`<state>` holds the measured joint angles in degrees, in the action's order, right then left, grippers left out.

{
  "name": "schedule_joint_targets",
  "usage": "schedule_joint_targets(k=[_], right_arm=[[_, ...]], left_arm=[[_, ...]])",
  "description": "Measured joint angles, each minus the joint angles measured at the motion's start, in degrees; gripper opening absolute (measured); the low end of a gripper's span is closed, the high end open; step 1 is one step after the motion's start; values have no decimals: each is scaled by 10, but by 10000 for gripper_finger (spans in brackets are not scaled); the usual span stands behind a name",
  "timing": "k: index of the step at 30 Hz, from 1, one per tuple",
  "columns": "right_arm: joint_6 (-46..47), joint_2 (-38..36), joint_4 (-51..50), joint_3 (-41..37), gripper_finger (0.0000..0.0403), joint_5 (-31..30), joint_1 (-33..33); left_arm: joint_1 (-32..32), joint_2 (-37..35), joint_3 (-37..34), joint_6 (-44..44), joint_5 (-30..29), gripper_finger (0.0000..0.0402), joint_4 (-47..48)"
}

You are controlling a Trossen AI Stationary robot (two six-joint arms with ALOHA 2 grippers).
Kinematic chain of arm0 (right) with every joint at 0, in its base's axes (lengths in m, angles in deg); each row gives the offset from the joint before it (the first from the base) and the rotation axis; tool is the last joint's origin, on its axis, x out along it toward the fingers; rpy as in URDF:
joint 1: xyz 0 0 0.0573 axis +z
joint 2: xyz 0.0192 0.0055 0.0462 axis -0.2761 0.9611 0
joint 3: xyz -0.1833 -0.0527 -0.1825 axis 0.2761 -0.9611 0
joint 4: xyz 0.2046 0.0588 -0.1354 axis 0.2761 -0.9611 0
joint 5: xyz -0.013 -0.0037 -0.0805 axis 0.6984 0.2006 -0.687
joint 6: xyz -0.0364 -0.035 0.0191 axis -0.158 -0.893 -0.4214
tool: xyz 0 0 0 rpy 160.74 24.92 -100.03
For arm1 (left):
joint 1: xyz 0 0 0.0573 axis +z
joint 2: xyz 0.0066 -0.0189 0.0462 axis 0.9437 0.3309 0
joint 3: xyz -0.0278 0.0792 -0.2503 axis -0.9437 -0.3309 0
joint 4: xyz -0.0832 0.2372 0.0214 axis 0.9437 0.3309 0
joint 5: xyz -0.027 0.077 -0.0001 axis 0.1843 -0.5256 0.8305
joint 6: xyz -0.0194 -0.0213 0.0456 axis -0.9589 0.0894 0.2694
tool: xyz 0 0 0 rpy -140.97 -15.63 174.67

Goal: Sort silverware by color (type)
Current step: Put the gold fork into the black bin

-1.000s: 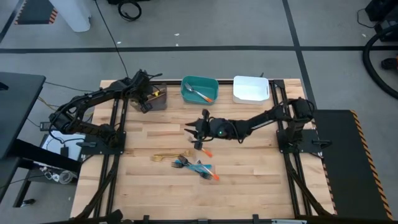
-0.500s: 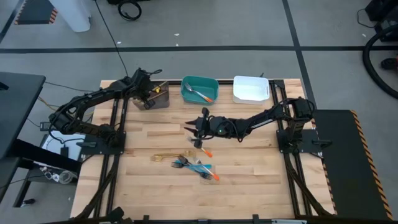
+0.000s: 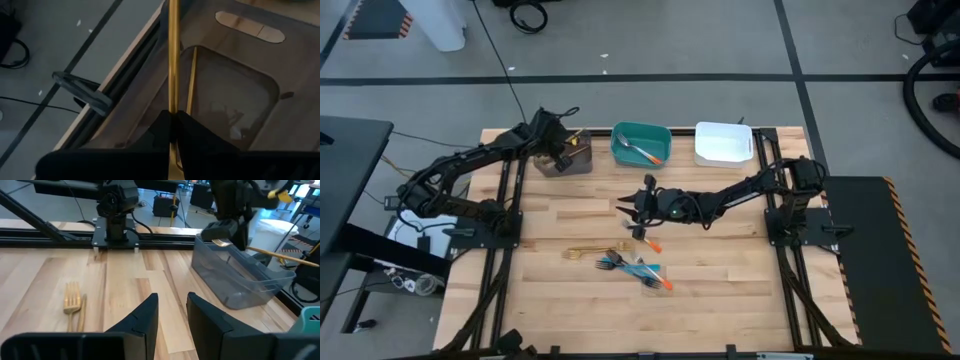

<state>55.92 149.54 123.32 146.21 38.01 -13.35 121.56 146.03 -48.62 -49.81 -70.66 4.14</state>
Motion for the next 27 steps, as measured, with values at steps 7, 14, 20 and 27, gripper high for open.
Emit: schedule_joint_targets(k=[7,14,20,27], right_arm=[[0,0,0,0,109,1,8],[0,0,0,0,109,2,16],[0,0,0,0,109,2,24],[0,0,2,0,109,2,24]], left_arm=[[-3,0,-56,-28,2,24,-88],[-8,-23,-97,-61,3,24,-157],[-9,-70,-163,-85,3,24,-226],[-9,-102,-222,-91,-23,24,-283]])
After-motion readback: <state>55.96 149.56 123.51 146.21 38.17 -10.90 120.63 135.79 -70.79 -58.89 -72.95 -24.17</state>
